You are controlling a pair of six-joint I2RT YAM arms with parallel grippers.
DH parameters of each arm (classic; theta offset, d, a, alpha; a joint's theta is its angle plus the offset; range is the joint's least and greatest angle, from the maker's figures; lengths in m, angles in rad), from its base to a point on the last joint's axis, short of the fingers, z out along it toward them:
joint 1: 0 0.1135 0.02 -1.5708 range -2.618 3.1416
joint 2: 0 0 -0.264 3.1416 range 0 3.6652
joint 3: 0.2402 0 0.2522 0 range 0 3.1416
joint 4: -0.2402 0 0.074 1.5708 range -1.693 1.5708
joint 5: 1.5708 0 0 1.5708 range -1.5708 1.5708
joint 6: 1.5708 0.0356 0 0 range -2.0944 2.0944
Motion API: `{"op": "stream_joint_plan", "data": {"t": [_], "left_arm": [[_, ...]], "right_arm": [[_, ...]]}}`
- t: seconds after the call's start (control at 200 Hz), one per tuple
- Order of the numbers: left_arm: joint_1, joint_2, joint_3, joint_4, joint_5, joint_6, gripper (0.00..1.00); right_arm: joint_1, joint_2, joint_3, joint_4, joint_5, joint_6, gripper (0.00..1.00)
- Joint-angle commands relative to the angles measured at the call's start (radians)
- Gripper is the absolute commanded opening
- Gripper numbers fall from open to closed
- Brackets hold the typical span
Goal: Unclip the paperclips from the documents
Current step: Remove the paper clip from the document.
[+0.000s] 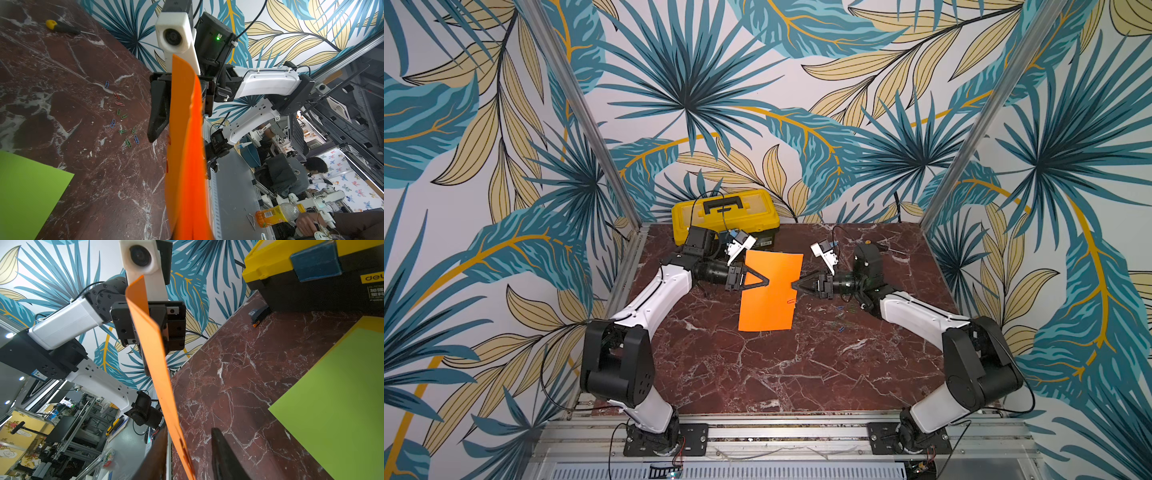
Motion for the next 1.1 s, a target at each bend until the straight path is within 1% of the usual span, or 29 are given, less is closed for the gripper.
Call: {"op": "stream_joint_plan", "data": {"t": [0.0, 0.391, 0.776, 0.871, 1.092], "left_arm": [[0.008, -0.032, -0.014, -0.002, 0.004, 0.015, 0.0], [0.008, -0.035, -0.026, 0.0, -0.016, 0.02, 0.0], [0.013, -0.039, -0.028, 0.0, -0.027, 0.021, 0.0], [0.015, -0.04, -0.028, -0.001, -0.027, 0.021, 0.0], [0.015, -0.04, -0.034, 0.0, -0.03, 0.021, 0.0]], "right_arm": [[0.002, -0.043, -0.028, 0.011, -0.04, 0.011, 0.27], [0.002, -0.086, -0.019, -0.108, -0.043, -0.054, 0.13], [0.0, -0.096, -0.02, -0.178, -0.045, -0.094, 0.11], [0.0, -0.102, -0.023, -0.191, -0.041, -0.105, 0.08], [-0.001, -0.113, -0.022, -0.2, -0.033, -0.111, 0.06]]}}
